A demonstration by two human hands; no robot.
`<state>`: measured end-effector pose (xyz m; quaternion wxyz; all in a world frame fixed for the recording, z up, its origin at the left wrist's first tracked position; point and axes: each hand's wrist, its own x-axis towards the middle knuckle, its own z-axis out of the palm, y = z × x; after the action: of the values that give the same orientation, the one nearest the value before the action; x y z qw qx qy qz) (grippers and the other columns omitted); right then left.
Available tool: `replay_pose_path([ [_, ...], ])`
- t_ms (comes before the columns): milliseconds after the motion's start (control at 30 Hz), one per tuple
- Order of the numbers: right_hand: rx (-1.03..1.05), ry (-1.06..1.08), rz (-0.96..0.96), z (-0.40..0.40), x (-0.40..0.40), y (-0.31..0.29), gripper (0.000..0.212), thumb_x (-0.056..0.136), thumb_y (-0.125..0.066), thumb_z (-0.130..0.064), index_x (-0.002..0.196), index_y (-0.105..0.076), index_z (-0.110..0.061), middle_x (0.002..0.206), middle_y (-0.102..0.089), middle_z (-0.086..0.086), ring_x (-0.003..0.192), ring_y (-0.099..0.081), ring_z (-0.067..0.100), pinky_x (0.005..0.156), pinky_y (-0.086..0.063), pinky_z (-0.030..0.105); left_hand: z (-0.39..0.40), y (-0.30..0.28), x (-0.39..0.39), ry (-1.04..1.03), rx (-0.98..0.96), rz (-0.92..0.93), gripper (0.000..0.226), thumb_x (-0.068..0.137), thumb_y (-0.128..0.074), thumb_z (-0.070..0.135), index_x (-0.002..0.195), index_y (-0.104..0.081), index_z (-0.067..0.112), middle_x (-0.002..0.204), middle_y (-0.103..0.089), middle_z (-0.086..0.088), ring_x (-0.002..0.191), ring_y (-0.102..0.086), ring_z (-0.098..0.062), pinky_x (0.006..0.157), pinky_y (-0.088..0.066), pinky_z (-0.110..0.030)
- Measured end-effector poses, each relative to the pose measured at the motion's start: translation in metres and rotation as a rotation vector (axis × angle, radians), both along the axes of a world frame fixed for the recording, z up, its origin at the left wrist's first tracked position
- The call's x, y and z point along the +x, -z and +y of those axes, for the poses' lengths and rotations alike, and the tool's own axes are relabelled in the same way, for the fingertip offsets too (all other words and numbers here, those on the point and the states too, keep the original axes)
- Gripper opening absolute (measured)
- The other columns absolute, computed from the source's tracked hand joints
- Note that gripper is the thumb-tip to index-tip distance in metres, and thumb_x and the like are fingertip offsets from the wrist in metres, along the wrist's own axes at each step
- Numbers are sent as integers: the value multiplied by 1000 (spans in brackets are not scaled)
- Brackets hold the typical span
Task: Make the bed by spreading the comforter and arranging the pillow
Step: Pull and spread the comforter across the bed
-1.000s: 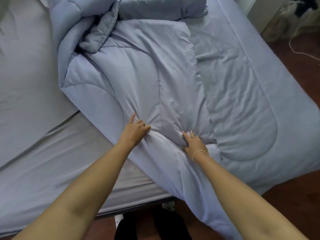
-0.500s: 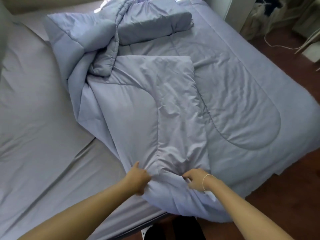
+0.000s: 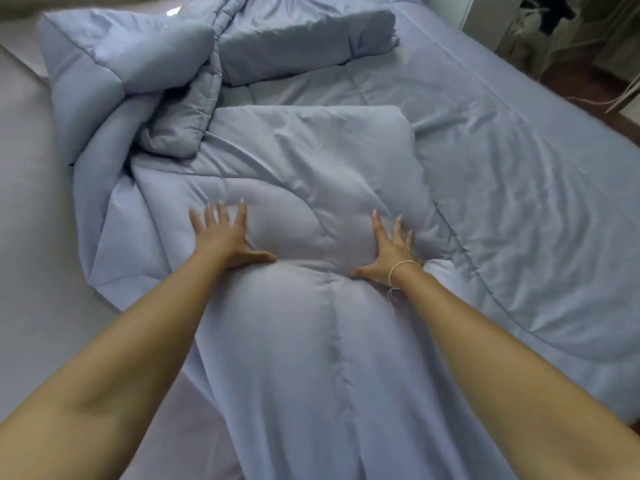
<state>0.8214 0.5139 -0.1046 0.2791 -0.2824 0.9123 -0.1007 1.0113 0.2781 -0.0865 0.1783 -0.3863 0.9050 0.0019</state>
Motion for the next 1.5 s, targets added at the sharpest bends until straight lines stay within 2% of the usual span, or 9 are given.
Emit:
replay_pose_path([
  [167, -88, -19, 112, -9, -6, 57, 106, 57, -71, -70, 144, -15, -46, 157, -7, 2, 145, -6, 31, 110, -19, 64, -1, 45, -1, 74, -135, 116, 89, 68, -37, 86, 135, -39, 28, 129, -51, -20, 124, -44, -37, 109, -3, -63],
  [367, -210, -63, 103, -1, 34, 19, 23, 80, -58, -4, 101, -59, -10, 113, -57, 18, 104, -59, 35, 84, -44, 33, 19, 12, 27, 242, -142, 38, 44, 92, -34, 57, 118, -56, 30, 107, -69, -7, 101, -62, -28, 99, -31, -45],
  [500, -244, -143, 26, 12, 97, 5, 22, 78, -52, 3, 97, -58, -7, 111, -58, 18, 103, -59, 35, 83, -44, 35, 39, -7, 114, 223, -96, 104, 57, 86, -25, 65, 111, -60, 28, 96, -72, -7, 92, -66, -29, 88, -37, -39],
  [667, -300, -195, -9, 32, 209, -17, 41, 76, -51, 5, 113, -58, -11, 108, -55, 18, 100, -56, 38, 86, -46, 41, 86, -42, 261, 199, -206, 230, 52, 78, -33, 60, 61, -58, 18, 43, -59, -4, 40, -58, -26, 59, -46, -34],
  [867, -150, -299, 14, 81, 330, -27, 41, 78, -54, 2, 115, -53, -15, 108, -53, 15, 105, -52, 32, 95, -42, 39, 175, -35, 409, 197, -134, 182, 46, 74, -41, 57, 63, -64, 18, 40, -56, -5, 36, -55, -24, 53, -44, -31],
  [1067, -101, -41, -205, 119, 391, -40, 46, 67, -56, -22, 113, -54, -21, 107, -51, 9, 103, -56, 33, 90, -46, 36, 203, -39, 474, 234, 107, 288, 54, 80, -31, 77, 80, -54, 28, 64, -66, 5, 58, -63, -16, 61, -47, -30],
  [1233, -485, 409, 82, 95, 389, -91, 35, 78, -69, -20, 111, -61, -15, 117, -56, 16, 110, -52, 37, 97, -41, 42, 147, -77, 423, 311, 107, 597, 45, 86, -40, 60, 99, -60, 21, 90, -62, 0, 81, -61, -25, 72, -47, -34],
  [1367, -494, 467, 27, 61, 363, -106, 70, 74, -74, -45, 134, -43, -29, 143, -36, 12, 132, -35, 33, 108, -31, 51, 103, -100, 343, 410, -2, 579, 55, 84, -46, 56, 119, -56, 15, 120, -58, -10, 109, -57, -32, 89, -46, -41],
  [1500, -234, 494, -159, 34, 333, -69, 115, 62, -74, -66, 147, 1, -46, 159, 12, 3, 146, 4, 35, 114, -14, 59, 71, -83, 288, 349, 56, 284, 84, 81, -52, 66, 146, -21, 24, 156, -14, -11, 143, -13, -37, 111, -19, -56],
])
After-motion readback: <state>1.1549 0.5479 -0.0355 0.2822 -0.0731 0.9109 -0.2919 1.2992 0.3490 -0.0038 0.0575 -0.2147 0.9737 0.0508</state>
